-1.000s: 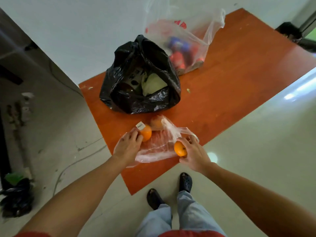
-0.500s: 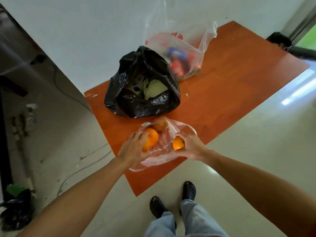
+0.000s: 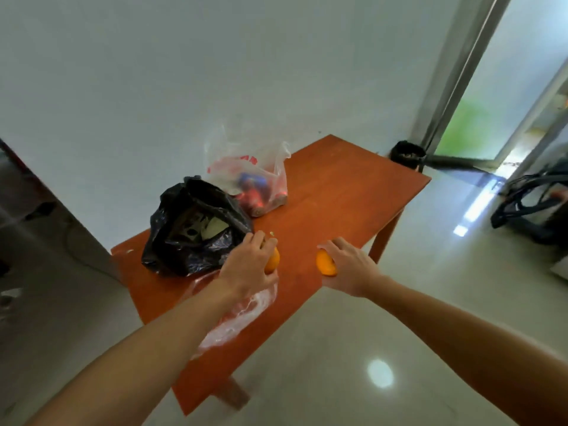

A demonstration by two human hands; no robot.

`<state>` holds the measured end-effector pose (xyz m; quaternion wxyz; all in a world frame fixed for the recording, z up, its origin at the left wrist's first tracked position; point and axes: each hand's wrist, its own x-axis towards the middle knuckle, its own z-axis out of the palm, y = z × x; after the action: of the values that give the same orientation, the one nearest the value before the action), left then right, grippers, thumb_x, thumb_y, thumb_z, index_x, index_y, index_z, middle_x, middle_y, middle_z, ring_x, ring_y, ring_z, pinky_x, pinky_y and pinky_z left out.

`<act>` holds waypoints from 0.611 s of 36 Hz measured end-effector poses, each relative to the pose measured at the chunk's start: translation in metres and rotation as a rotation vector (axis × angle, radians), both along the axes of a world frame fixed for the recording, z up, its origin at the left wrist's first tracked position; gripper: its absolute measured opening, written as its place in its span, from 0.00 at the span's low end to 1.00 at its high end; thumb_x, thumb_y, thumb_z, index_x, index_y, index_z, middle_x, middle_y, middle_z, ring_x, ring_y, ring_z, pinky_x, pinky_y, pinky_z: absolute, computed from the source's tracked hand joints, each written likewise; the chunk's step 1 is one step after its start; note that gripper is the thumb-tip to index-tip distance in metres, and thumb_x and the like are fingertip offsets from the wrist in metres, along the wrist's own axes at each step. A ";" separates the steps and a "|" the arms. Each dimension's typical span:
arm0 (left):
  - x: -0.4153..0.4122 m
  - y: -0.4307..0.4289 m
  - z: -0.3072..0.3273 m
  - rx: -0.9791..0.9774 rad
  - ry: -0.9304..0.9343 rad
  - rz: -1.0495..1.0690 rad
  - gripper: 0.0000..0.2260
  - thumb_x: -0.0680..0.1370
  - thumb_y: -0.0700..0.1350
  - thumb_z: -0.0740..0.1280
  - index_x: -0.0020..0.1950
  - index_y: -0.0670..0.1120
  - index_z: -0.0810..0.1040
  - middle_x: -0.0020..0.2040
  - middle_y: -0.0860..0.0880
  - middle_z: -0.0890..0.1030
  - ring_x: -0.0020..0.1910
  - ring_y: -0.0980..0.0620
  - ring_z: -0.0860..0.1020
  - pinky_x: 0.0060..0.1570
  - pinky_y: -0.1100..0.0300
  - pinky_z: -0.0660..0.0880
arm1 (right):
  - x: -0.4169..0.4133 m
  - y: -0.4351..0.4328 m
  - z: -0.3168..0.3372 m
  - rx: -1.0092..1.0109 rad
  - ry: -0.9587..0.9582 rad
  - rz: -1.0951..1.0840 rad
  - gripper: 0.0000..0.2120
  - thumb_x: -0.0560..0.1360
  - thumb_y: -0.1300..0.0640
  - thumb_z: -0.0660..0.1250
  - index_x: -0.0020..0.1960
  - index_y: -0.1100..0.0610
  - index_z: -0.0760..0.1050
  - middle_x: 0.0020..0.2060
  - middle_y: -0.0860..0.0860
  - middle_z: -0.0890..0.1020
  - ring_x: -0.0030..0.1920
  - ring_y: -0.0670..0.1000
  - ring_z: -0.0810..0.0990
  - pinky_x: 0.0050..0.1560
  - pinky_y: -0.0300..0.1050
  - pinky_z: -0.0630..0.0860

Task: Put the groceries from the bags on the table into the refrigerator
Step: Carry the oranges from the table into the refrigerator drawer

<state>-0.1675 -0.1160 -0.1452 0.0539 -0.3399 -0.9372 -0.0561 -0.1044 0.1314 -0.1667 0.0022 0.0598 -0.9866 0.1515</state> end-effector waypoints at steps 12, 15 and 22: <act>0.078 0.263 0.014 -0.067 0.012 -0.427 0.27 0.66 0.56 0.71 0.61 0.47 0.74 0.54 0.45 0.75 0.48 0.45 0.75 0.41 0.52 0.78 | 0.152 0.230 0.028 0.142 -0.013 -0.312 0.36 0.69 0.45 0.71 0.72 0.49 0.62 0.63 0.52 0.71 0.59 0.56 0.75 0.52 0.49 0.77; 0.087 0.326 0.014 -0.090 0.035 -0.556 0.26 0.67 0.56 0.71 0.62 0.47 0.74 0.53 0.46 0.76 0.47 0.46 0.76 0.41 0.53 0.78 | 0.181 0.279 0.027 0.149 0.006 -0.419 0.34 0.68 0.46 0.71 0.72 0.49 0.64 0.63 0.51 0.71 0.59 0.57 0.75 0.50 0.48 0.75; 0.091 0.481 0.000 -0.124 0.048 -0.757 0.27 0.67 0.56 0.71 0.63 0.48 0.72 0.55 0.46 0.76 0.49 0.46 0.76 0.39 0.55 0.78 | 0.232 0.399 0.013 0.117 -0.008 -0.636 0.34 0.67 0.48 0.71 0.70 0.49 0.66 0.62 0.52 0.73 0.57 0.57 0.75 0.49 0.49 0.77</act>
<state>-0.0766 0.3653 -0.1450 0.0305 -0.6658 -0.7454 -0.0070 0.1272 0.5307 -0.1533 0.0422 -0.2518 -0.9630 0.0865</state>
